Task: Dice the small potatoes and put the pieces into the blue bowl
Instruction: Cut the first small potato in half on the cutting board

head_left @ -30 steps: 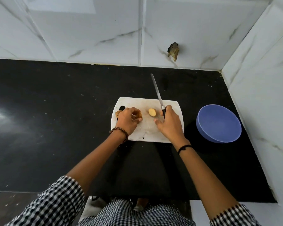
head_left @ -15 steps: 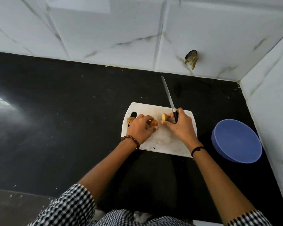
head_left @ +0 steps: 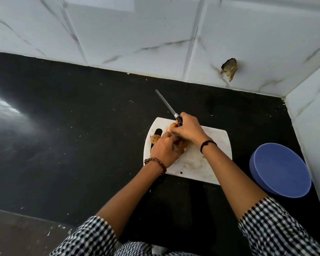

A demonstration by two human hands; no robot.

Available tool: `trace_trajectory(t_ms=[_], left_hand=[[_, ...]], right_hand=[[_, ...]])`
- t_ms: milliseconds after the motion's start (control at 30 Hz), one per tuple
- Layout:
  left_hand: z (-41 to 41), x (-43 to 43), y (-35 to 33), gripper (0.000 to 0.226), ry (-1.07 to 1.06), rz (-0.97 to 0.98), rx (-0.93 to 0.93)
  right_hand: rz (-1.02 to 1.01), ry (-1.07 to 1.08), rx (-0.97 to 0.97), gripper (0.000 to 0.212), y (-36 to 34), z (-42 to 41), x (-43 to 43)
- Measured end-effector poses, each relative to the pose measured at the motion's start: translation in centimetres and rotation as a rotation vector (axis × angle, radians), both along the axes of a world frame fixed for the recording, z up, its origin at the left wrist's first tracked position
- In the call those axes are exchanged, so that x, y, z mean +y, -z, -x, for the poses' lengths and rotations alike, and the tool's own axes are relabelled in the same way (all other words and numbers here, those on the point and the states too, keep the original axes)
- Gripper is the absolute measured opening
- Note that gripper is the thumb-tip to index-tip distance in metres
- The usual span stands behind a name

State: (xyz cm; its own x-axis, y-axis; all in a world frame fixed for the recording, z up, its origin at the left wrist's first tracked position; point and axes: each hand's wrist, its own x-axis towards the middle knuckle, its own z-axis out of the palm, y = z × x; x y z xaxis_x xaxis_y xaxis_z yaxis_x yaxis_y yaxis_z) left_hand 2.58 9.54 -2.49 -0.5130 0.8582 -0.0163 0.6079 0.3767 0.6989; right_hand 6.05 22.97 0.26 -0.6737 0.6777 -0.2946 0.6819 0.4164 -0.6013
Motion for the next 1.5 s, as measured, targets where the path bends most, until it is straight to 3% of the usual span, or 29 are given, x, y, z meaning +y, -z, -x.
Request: trace_trajectory(t_ms=[267, 567, 700, 867, 1100, 1500], left_hand=[[0.0, -0.1, -0.4, 0.028, 0.010, 0.042, 0.048], [-0.8, 1.2, -1.5, 0.045, 0.222, 0.122, 0.186], [-1.0, 1.9, -1.4, 0.045, 0.264, 0.120, 0.137], [-1.2, 1.3, -1.0, 0.038, 0.138, 0.011, 0.017], [-2.6, 1.2, -1.7, 0.022, 0.017, -0.034, -0.041], [-2.5, 1.3, -2.6, 0.019, 0.005, 0.017, -0.107]], right_hand=[[0.089, 0.158, 0.099, 0.038, -1.3, -3.3, -0.3], [0.088, 0.327, 0.158, 0.026, -0.9, -10.8, -2.2], [0.123, 0.364, 0.138, 0.023, -0.5, -12.9, -4.2], [0.186, 0.454, 0.170, 0.032, 0.0, -14.2, -7.1], [0.186, 0.403, 0.093, 0.044, 0.3, -14.3, -9.8], [0.052, 0.283, -0.003, 0.046, 0.1, -14.4, -10.5]])
